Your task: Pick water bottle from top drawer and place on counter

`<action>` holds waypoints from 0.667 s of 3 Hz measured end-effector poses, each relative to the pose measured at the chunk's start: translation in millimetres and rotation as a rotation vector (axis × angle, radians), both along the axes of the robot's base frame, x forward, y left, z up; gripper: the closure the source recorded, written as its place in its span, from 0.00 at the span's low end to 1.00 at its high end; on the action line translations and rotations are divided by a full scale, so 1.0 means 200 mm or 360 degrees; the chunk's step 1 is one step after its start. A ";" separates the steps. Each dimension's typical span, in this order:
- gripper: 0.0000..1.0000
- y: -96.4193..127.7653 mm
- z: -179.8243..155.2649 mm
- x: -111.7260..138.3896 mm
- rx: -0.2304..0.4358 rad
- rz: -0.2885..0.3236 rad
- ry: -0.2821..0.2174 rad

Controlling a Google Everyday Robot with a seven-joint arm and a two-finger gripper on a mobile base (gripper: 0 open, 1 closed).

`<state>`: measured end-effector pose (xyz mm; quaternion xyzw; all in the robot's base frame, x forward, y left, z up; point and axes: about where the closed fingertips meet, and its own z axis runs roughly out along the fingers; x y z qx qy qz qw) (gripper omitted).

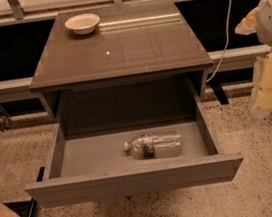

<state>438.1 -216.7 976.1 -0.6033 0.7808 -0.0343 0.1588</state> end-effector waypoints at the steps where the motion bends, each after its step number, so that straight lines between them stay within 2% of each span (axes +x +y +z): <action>1: 0.00 0.03 -0.01 0.06 0.0034 0.0046 -0.0064; 2: 0.00 0.03 -0.01 0.06 0.0034 0.0046 -0.0064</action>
Offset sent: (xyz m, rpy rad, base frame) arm 0.0281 0.0115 -0.0141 0.0542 -0.0668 0.0731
